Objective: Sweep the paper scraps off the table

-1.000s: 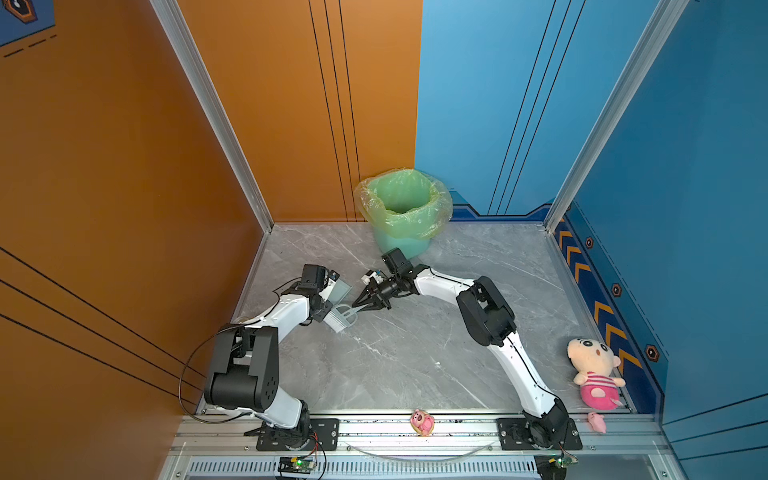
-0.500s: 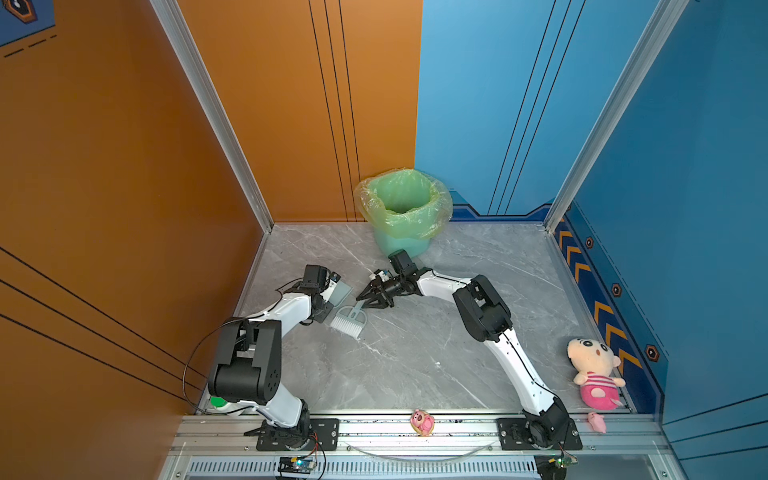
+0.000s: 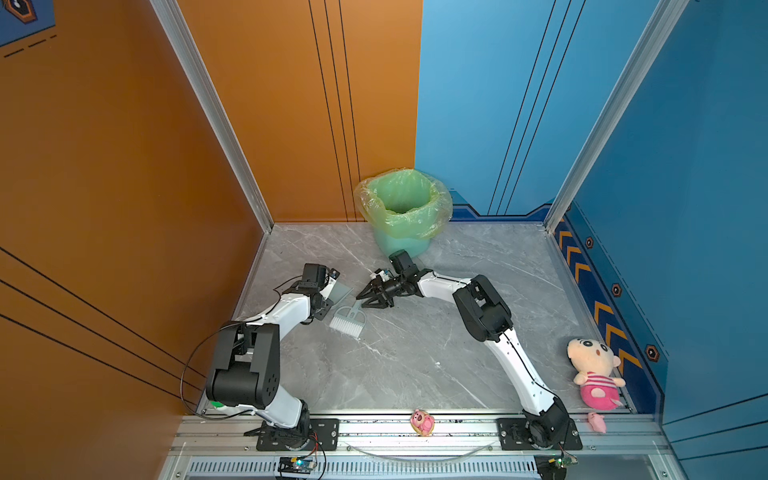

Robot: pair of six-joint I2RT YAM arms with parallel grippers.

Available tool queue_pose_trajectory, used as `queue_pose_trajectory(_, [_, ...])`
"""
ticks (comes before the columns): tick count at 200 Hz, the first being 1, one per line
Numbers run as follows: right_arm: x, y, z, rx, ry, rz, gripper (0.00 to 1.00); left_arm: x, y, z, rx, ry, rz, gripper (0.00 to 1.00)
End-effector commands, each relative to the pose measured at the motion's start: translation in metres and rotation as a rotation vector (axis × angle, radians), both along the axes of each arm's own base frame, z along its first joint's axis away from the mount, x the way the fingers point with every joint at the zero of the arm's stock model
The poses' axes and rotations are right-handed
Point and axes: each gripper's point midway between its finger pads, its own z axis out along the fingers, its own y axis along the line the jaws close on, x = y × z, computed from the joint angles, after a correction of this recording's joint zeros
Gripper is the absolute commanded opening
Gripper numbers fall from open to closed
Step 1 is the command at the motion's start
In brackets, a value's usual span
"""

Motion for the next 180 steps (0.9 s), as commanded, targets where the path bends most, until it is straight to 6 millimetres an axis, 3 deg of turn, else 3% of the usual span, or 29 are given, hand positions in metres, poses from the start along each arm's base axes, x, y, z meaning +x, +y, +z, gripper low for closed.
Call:
queue_pose_trajectory(1, [-0.004, -0.014, -0.002, -0.056, -0.001, -0.005, 0.42, 0.005, -0.001, 0.019, -0.016, -0.068, 0.014, 0.62])
queue_pose_trajectory(42, [-0.014, -0.05, 0.004, -0.252, -0.224, 0.108, 0.42, 0.009, -0.004, 0.043, -0.063, -0.152, 0.049, 0.72])
queue_pose_trajectory(53, [-0.013, -0.058, 0.01, -0.274, -0.285, 0.119, 0.42, 0.01, -0.004, 0.05, -0.072, -0.18, 0.07, 0.85])
queue_pose_trajectory(60, [-0.013, -0.062, 0.015, -0.285, -0.32, 0.118, 0.42, 0.01, -0.003, 0.056, -0.076, -0.201, 0.085, 1.0])
queue_pose_trajectory(116, [-0.007, -0.107, 0.056, -0.411, -0.588, 0.151, 0.42, 0.001, -0.001, 0.096, -0.158, -0.355, 0.179, 0.98])
queue_pose_trajectory(141, [-0.012, -0.131, 0.06, -0.477, -0.659, 0.167, 0.42, -0.002, -0.008, 0.118, -0.248, -0.453, 0.192, 0.98])
queue_pose_trajectory(148, [-0.012, -0.138, 0.057, -0.498, -0.671, 0.169, 0.42, -0.003, -0.01, 0.121, -0.268, -0.476, 0.195, 0.98])
queue_pose_trajectory(154, [-0.011, -0.143, 0.071, -0.497, -0.707, 0.16, 0.42, -0.004, -0.012, 0.125, -0.289, -0.497, 0.195, 0.98])
queue_pose_trajectory(180, [-0.008, -0.166, 0.083, -0.541, -0.783, 0.152, 0.42, -0.01, -0.019, 0.131, -0.368, -0.562, 0.187, 0.98])
